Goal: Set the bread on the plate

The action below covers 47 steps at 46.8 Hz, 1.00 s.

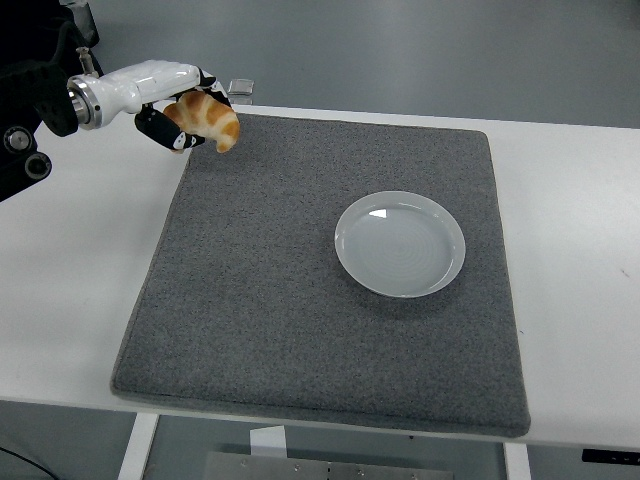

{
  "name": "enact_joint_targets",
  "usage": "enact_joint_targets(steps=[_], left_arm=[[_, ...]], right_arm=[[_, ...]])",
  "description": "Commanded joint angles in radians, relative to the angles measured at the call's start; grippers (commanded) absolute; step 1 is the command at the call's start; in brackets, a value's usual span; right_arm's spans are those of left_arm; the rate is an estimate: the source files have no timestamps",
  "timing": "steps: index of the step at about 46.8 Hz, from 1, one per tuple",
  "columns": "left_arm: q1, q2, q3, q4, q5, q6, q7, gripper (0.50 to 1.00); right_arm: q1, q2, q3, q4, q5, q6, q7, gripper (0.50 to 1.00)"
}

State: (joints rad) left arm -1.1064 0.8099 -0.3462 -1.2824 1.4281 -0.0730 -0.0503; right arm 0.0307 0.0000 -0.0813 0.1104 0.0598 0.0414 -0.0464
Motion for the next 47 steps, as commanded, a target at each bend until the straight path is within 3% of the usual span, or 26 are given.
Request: enact_joint_targets(steps=[1, 21, 37, 47], left_arm=[[-0.044, 0.0, 0.0, 0.0, -0.002, -0.033, 0.0, 0.5], [-0.197, -0.026, -0.007, -0.002, -0.048, -0.145, 0.0, 0.5], [-0.247, -0.182, -0.007, -0.025, -0.067, -0.156, 0.001, 0.5], [-0.273, -0.239, -0.007, -0.028, -0.067, -0.172, 0.0, 0.5]], right_arm=[[0.0, 0.0, 0.0, 0.0, 0.0, 0.0, 0.0, 0.952], [0.0, 0.0, 0.0, 0.0, 0.0, 0.0, 0.0, 0.952], [0.0, 0.0, 0.0, 0.0, 0.0, 0.0, 0.0, 0.952], [0.0, 0.0, 0.0, 0.0, 0.0, 0.0, 0.0, 0.952]])
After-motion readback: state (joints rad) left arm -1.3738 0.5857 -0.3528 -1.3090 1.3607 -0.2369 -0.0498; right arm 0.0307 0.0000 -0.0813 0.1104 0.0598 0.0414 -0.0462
